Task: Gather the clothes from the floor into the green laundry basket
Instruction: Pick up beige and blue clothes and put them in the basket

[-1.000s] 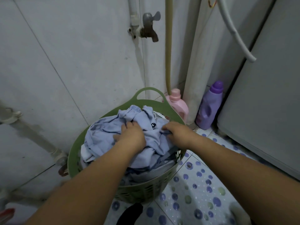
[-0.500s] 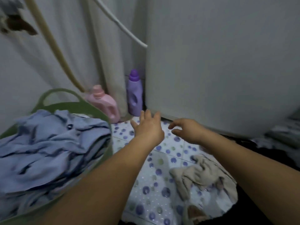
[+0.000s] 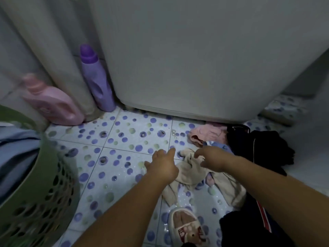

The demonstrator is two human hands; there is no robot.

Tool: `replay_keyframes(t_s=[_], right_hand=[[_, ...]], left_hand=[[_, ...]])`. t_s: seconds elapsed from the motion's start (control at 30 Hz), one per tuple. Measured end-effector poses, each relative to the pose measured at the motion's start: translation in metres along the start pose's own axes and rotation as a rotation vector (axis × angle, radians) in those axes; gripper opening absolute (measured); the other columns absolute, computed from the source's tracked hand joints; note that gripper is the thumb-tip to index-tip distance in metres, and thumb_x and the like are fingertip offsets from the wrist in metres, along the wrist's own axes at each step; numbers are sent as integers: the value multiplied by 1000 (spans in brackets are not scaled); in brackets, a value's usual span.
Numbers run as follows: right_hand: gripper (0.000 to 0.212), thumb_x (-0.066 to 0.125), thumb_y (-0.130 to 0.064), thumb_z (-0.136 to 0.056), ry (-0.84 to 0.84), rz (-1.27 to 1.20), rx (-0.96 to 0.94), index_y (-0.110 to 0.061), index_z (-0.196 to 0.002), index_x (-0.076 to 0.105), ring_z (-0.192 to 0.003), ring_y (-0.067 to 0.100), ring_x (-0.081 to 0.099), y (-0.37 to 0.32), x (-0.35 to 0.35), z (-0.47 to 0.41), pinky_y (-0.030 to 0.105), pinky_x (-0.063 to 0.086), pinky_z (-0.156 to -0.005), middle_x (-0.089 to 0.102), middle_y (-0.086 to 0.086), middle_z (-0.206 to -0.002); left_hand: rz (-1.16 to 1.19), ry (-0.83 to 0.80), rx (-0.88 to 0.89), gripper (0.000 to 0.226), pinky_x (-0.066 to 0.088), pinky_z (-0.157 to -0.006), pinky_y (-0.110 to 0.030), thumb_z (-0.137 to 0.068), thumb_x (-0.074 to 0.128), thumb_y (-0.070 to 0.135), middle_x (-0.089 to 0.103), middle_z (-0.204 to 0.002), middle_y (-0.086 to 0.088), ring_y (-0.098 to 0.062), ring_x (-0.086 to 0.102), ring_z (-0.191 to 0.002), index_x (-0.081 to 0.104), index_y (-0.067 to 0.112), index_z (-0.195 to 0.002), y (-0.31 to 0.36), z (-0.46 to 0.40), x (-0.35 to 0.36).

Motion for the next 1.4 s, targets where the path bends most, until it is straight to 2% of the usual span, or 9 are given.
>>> replay_keyframes(t_s=[0.27, 0.4, 0.53, 0.7, 0.9, 1.0, 1.1, 1.17, 1.4], right_hand=[[81, 64, -14, -81, 66, 63, 152, -32, -146, 21, -147, 32, 8, 34, 69, -60, 52, 15, -116, 7, 11, -158], [43, 43, -28, -90, 179, 24, 191, -31, -133, 47, -147, 31, 9, 40, 82, -81, 50, 16, -115, 12, 7, -159], [18, 42, -19, -89, 614, -580, 184, -13, -93, 58, -93, 25, 59, 49, 53, -69, 31, 43, -77, 61, 8, -100], [21, 43, -10, -94, 798, -1429, 218, -22, -78, 48, -67, 11, 51, 62, 19, -46, 17, 41, -60, 54, -3, -72], [23, 39, -3, -97, 578, -2274, -85, -11, -86, 58, -71, 13, 66, 39, -3, -51, 22, 57, -62, 69, 5, -75], [9, 61, -12, -88, 644, -1745, -91, -16, -95, 58, -84, 12, 61, 56, -5, -45, 25, 51, -75, 65, 3, -92], [90, 79, -43, -65, 304, -681, 111, -29, -141, 32, -133, 18, 38, 77, 37, -53, 39, 34, -110, 39, 1, -143], [94, 70, -53, -69, 133, -333, 350, -39, -145, 16, -146, 25, 10, 101, 77, -49, 49, 15, -117, 10, 2, -158], [13, 48, -14, -91, 707, -973, 496, -17, -98, 59, -91, 22, 55, 130, 68, -24, 23, 30, -68, 60, 4, -97]], left_hand=[[40, -90, 59, 69, 40, -106, -45, -88, 56, 27, 38, -142, -9, -29, 39, -133, 23, 30, -148, 13, -71, 58], [120, -124, 126, 89, 41, -106, -43, -77, 67, 30, 41, -143, -10, -28, 43, -132, 18, 25, -151, 22, -100, 83], [253, -23, 199, 114, 46, -102, -40, -59, 73, 47, 46, -139, -5, -23, 49, -127, 6, 29, -149, 29, -122, 91], [656, 106, 181, 134, 40, -106, -32, -49, 86, 37, 33, -147, -3, -17, 39, -134, 2, 27, -152, 36, -124, 76], [1072, 248, 78, 11, 49, -61, -7, -86, 57, 13, 62, -79, 7, -15, 62, -81, 57, 24, -85, 46, -123, 47], [1518, 153, -54, 14, 55, -77, -34, -89, 52, 13, 67, -91, -12, -30, 63, -89, 62, 13, -99, 46, -125, 48], [1683, 163, -117, 16, 55, -64, -31, -95, 46, 8, 66, -88, -8, -25, 63, -78, 61, 11, -101, 47, -121, 42], [1741, 171, -150, 18, 55, -62, -28, -96, 45, 9, 66, -83, -5, -19, 63, -72, 62, 15, -90, 44, -121, 43], [1389, 309, -222, 30, 50, -97, -53, -76, 65, 21, 67, -111, -5, -33, 64, -109, 59, 16, -105, 14, -124, 59]])
Point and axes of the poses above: each hand's wrist, its own z-axis away from the middle knuckle, its own x-axis out of the palm, y = z × x, the point moved 7 cm from there along -z, towards the middle knuckle
